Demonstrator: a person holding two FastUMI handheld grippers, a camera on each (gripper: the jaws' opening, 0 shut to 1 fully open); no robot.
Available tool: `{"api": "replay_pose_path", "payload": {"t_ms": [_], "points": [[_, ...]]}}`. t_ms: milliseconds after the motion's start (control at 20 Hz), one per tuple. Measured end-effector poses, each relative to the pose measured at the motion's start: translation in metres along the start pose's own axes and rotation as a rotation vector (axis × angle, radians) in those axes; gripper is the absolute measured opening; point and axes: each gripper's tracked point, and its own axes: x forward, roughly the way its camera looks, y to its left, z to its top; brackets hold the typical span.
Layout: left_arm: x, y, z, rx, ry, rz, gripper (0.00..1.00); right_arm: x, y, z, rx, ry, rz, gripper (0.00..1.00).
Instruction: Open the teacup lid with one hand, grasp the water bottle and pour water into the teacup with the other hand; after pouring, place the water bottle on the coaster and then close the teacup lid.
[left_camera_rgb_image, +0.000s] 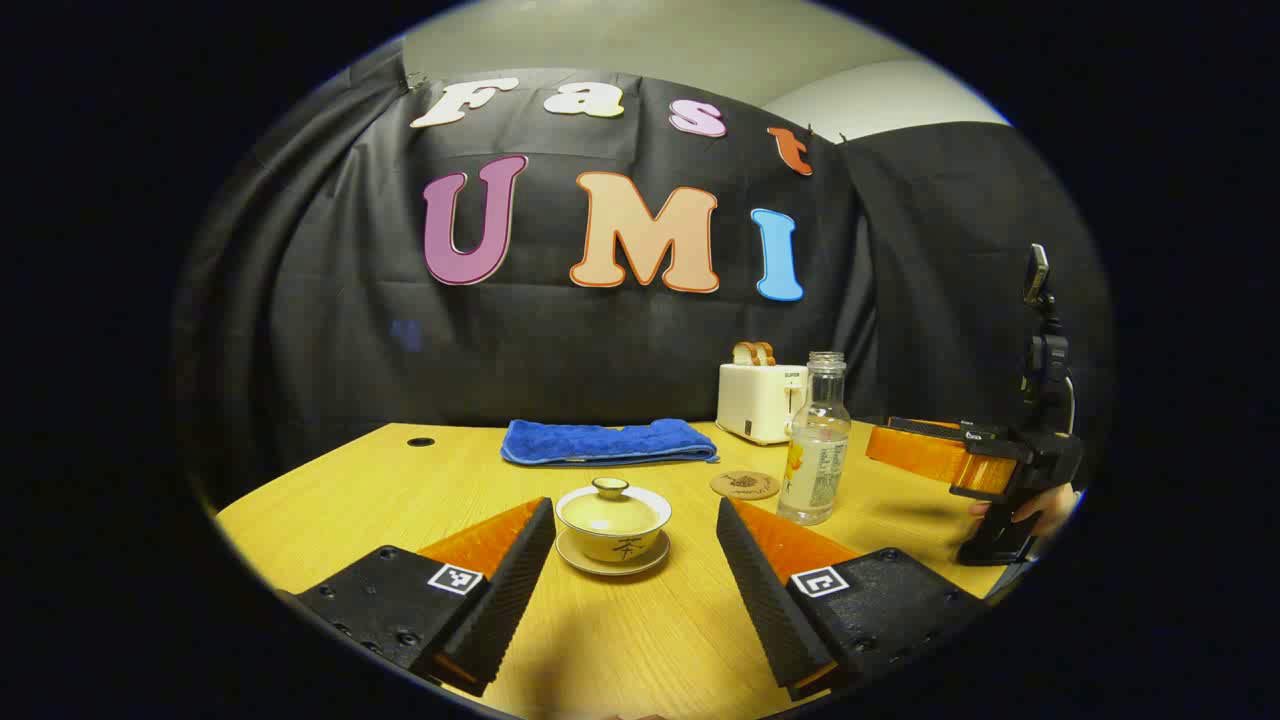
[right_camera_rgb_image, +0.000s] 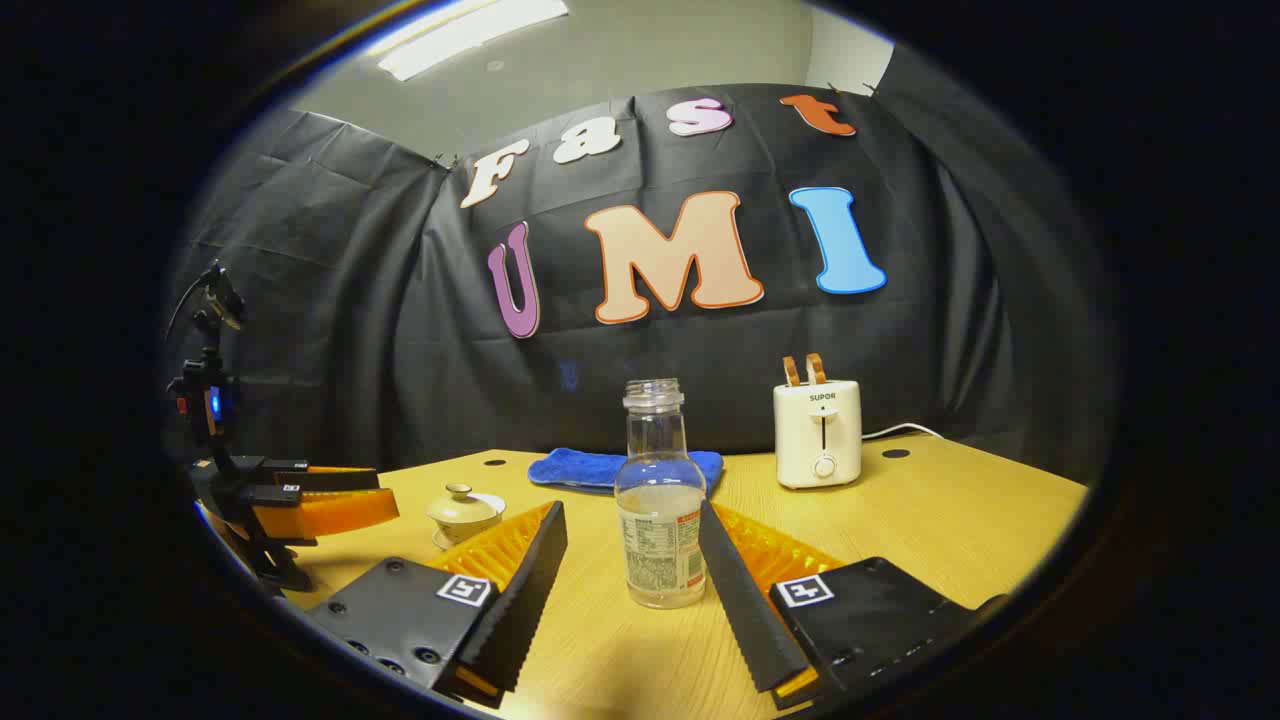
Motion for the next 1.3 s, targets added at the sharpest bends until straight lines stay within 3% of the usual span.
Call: {"api": "replay_pose_path", "payload": {"t_ms": [50, 300, 450, 500, 650, 850, 1000, 1250, 1300], "points": [[0.0, 0.001, 0.0, -0.002, 0.002, 0.003, 0.95, 0.0, 0.0, -0.001, 0.0, 0.002, -0.002, 0.9], [0.002, 0.006, -0.001, -0.006, -0.001, 0.021, 0.97, 0.003, -0.002, -0.006, -0.003, 0.021, -0.012, 0.9], [0.001, 0.007, -0.001, -0.001, 0.001, 0.026, 0.96, 0.005, -0.004, -0.011, -0.01, 0.045, -0.016, 0.83], [0.002, 0.007, 0.0, 0.003, -0.002, 0.026, 0.96, 0.006, -0.003, -0.009, -0.015, 0.039, -0.017, 0.87], [0.001, 0.006, 0.001, 0.023, -0.014, 0.03, 0.96, 0.007, -0.002, -0.011, -0.029, 0.04, -0.021, 0.84], [0.003, 0.007, 0.001, 0.032, -0.018, 0.029, 0.95, 0.007, -0.011, -0.01, -0.04, 0.036, -0.056, 0.9], [0.007, 0.009, 0.002, 0.034, -0.021, 0.025, 0.95, 0.006, -0.012, -0.01, -0.053, 0.034, -0.074, 0.87], [0.027, 0.018, 0.001, 0.034, -0.017, 0.024, 0.95, 0.007, -0.011, -0.012, -0.077, 0.038, -0.081, 0.92], [0.033, 0.019, 0.001, 0.034, -0.015, 0.023, 0.95, 0.007, -0.011, -0.01, -0.077, 0.034, -0.08, 0.88]]}}
